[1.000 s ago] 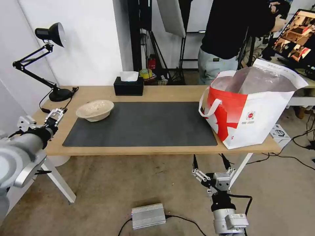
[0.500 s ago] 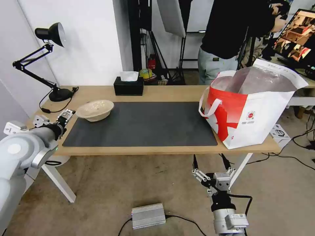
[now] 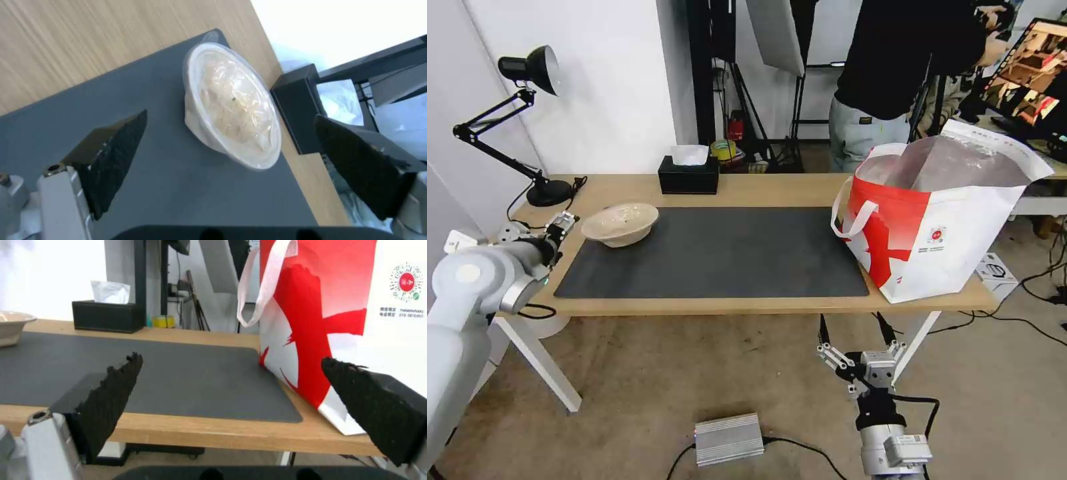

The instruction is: Pick up the trash from the table and place it into the takeout bag.

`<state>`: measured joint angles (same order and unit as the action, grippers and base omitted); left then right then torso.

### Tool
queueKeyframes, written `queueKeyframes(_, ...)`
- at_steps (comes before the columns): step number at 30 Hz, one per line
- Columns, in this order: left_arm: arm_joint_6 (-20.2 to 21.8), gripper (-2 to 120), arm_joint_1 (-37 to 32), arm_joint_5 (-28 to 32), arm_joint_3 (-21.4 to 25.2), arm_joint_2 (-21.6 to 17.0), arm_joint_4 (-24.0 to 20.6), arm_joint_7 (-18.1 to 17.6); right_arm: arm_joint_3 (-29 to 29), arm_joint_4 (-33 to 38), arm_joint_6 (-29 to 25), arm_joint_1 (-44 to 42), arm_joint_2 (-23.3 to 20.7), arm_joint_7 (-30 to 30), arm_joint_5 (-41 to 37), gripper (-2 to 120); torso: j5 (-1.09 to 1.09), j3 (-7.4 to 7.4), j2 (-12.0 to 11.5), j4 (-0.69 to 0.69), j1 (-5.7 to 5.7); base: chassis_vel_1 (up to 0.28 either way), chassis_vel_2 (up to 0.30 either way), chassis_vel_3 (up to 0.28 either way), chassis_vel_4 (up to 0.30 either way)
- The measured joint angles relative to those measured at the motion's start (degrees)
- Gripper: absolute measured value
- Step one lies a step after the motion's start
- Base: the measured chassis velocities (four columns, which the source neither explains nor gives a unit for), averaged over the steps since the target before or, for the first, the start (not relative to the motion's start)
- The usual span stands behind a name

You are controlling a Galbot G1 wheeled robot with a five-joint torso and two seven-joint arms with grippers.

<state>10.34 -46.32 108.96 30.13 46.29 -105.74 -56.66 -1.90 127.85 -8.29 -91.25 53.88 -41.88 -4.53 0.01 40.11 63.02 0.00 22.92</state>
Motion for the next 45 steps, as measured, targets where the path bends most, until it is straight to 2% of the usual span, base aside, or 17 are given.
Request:
queueKeyframes(15,0.4,100,5.2,-1.6,-5.1,3.8,6.2,-1.0,0.0,0.0,0.0,0.0,0.0,0.0,0.0,100,-0.01,0.0,0.0,0.01,0.0,0.0,0.0,0.0,0.0)
queueKeyframes(24,1.0,100,10.1,-3.8,-9.8,7.3,12.3,-0.9,0.0,0.0,0.0,0.0,0.0,0.0,0.0,100,-0.01,0.0,0.0,0.0,0.0,0.0,0.0,0.0,0.0)
queueKeyframes(33,1.4,100,13.1,-5.3,-12.0,9.3,16.1,-0.4,0.0,0.0,0.0,0.0,0.0,0.0,0.0,100,0.0,0.0,0.0,0.0,0.0,0.0,0.0,0.0,0.0)
queueKeyframes(40,1.4,100,13.6,-5.6,-12.3,9.7,16.8,-0.3,0.0,0.0,0.0,0.0,0.0,0.0,0.0,100,0.0,0.0,0.0,0.0,0.0,0.0,0.0,0.0,0.0)
queueKeyframes(45,1.5,100,16.0,-6.2,-13.1,11.0,19.8,0.2,0.0,0.0,0.0,0.0,0.0,0.0,0.0,100,-0.01,0.0,0.0,0.0,-0.01,0.0,0.0,0.0,0.0)
